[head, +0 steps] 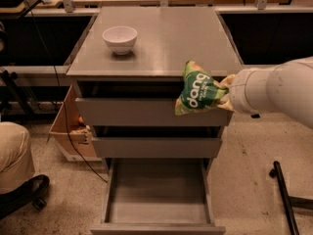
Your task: Pick green rice chip bag from bottom drawer and place on counter
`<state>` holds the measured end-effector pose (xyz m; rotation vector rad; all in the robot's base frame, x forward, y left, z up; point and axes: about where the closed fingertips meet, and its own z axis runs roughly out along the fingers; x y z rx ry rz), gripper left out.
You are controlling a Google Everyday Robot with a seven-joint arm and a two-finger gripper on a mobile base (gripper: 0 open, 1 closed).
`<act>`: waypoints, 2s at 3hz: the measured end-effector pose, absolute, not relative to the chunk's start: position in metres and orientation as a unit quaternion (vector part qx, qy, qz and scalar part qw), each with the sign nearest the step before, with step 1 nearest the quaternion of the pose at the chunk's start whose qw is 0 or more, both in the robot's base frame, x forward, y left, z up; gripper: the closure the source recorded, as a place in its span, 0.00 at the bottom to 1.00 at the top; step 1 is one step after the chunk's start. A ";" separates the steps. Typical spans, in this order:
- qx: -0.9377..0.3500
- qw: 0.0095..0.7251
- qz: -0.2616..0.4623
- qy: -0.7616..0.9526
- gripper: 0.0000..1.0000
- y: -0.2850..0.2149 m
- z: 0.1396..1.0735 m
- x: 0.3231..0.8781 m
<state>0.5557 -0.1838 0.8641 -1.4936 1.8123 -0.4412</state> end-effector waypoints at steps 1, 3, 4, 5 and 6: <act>-0.586 0.387 -0.201 0.683 1.00 -0.178 0.907 0.568; -0.580 0.451 -0.200 0.649 1.00 -0.160 0.971 0.656; -0.571 0.476 -0.171 0.646 1.00 -0.153 0.979 0.694; -0.561 0.496 -0.121 0.652 1.00 -0.144 0.968 0.729; -0.553 0.500 -0.073 0.663 1.00 -0.139 0.946 0.760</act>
Offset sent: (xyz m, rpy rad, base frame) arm 0.1052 0.0235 0.1180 0.0293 -0.2287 0.0781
